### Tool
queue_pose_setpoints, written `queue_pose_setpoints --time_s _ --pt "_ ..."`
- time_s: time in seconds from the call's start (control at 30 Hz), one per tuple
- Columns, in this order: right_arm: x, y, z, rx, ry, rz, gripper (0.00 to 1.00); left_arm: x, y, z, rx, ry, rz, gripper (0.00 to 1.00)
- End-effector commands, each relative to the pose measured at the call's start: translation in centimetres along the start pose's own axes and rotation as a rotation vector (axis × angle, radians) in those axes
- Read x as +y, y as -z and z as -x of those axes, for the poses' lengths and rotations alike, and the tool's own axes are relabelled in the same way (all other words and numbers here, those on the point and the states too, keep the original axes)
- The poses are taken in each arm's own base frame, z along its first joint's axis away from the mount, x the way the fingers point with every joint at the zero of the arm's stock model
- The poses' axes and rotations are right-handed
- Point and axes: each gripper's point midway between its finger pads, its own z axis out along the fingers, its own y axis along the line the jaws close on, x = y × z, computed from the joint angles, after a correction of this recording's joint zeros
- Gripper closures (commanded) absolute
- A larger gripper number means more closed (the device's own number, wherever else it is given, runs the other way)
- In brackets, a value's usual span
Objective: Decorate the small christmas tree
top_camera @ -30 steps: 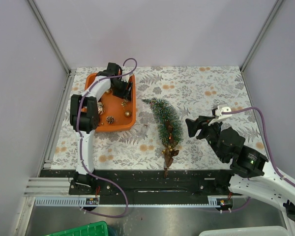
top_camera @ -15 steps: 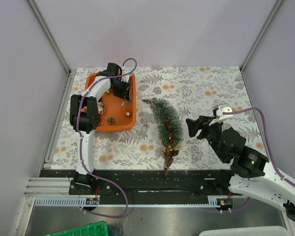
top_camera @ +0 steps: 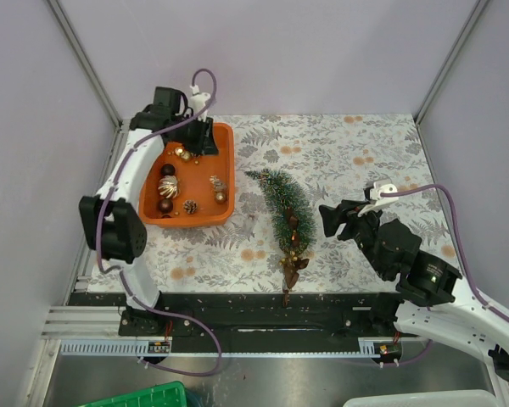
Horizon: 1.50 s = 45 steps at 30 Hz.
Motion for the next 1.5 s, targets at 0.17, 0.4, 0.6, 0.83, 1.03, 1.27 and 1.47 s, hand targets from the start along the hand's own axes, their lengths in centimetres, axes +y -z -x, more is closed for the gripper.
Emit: queue_pose_setpoints --time_s 0.17,0.4,0.6,0.83,1.03,1.27,1.47 --pt "1.3 -0.3 2.4 -0.046 -0.027 0.034 0.31 -11.0 14.0 4.2 -0.243 -0.105 -0.229 0.71" --pt "1.2 0.1 2.8 -0.061 -0.040 0.046 0.32 -12.4 15.8 2.6 -0.253 -0.130 -0.233 0.66" --pt "0.6 0.8 2.7 -0.063 -0.048 0.043 0.32 -2.3 7.8 -2.9 -0.016 -0.065 0.063 0.38" --pt "0.3 1.1 2.2 -0.053 -0.065 0.040 0.31 4.1 2.4 -4.8 0.067 0.030 0.217 0.23" --pt "0.4 1.2 2.3 -0.052 -0.078 0.047 0.31 7.5 -0.3 -5.9 0.135 0.059 0.292 0.21" --pt "0.6 1.0 2.1 -0.049 -0.081 0.049 0.31 9.2 -2.8 -7.0 0.150 0.083 0.310 0.21" --pt "0.4 1.0 1.8 -0.047 -0.081 0.041 0.31 11.3 -4.0 -7.8 0.160 0.113 0.350 0.23"
